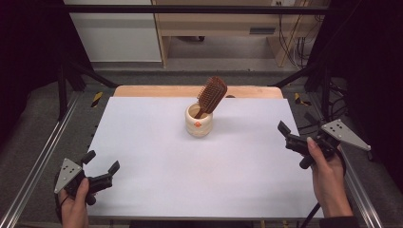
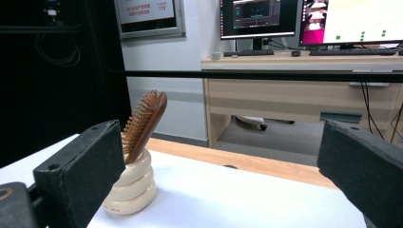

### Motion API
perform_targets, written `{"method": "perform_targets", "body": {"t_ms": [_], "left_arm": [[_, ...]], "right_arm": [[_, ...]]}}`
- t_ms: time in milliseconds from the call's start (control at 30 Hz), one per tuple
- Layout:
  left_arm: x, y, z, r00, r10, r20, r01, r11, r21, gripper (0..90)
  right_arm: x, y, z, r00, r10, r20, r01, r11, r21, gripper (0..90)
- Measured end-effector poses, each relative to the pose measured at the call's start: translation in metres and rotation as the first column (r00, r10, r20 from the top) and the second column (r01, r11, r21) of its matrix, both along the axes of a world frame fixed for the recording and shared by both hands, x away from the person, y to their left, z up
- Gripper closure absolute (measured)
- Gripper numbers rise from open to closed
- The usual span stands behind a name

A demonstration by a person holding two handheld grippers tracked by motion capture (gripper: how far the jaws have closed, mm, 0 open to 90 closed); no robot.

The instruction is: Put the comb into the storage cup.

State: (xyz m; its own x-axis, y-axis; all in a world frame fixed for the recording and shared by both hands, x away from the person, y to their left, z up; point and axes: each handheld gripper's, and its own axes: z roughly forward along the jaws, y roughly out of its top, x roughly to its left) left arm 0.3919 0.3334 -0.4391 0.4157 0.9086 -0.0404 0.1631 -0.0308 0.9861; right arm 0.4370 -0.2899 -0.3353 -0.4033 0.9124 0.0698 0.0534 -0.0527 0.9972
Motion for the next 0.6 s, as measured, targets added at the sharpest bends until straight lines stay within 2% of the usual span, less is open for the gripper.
{"method": "perform_targets", "body": {"t_ms": [600], "left_arm": [[-0.002, -0.001, 0.000, 1.0000, -0.009, -0.002, 0.009, 0.9999, 0.007, 2.2]], "right_arm": [[-0.010, 0.001, -0.011, 0.9998, 0.012, -0.015, -0.012, 1.000, -0.003, 1.7]]}}
